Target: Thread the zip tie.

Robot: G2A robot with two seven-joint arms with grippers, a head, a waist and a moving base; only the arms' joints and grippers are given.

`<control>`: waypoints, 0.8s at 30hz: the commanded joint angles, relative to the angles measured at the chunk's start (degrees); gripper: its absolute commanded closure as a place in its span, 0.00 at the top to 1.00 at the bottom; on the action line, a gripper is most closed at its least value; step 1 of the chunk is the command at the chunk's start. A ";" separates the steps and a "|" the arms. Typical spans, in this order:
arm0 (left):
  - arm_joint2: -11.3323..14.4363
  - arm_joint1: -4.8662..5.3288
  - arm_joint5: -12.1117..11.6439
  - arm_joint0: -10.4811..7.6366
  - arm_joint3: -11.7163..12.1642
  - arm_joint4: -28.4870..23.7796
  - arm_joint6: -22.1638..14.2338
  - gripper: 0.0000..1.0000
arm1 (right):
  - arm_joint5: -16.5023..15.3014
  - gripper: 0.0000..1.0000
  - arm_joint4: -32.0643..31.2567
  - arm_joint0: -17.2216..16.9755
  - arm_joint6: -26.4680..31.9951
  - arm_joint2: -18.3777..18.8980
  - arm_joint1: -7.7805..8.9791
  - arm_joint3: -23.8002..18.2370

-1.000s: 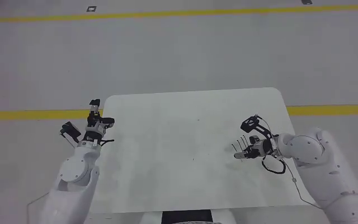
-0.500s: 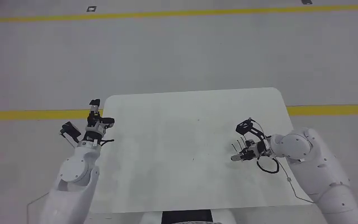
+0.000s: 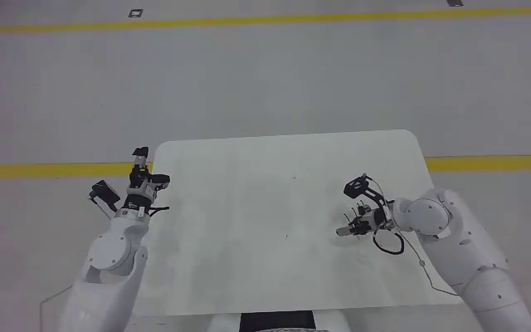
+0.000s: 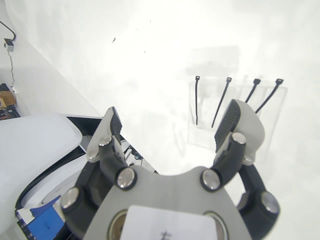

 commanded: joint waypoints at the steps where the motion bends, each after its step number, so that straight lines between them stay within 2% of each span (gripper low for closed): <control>1: 0.00 0.00 0.00 0.00 0.00 0.00 0.00 1.00 | 0.00 1.00 0.81 0.26 -1.13 -0.41 0.03 -0.14; 11: 0.00 0.00 0.00 0.00 0.00 0.00 0.00 1.00 | 0.02 1.00 -0.66 -0.12 -2.43 -0.40 0.12 -0.37; 21: 0.00 0.00 0.00 0.00 0.00 0.00 0.00 1.00 | 0.00 1.00 -4.01 -1.19 0.18 0.61 1.50 -3.30; 22: 0.00 0.00 0.00 0.00 0.00 0.00 0.00 1.00 | 0.00 0.81 -4.19 -1.25 0.37 0.70 1.64 -3.42; 23: 0.00 0.00 0.00 0.00 0.00 0.00 0.00 1.00 | 0.00 0.50 -4.23 -1.34 0.48 0.79 1.82 -3.60; 24: 0.00 0.00 0.00 0.00 0.00 0.00 0.00 1.00 | 0.00 0.47 -4.16 -1.39 0.53 0.87 1.94 -3.69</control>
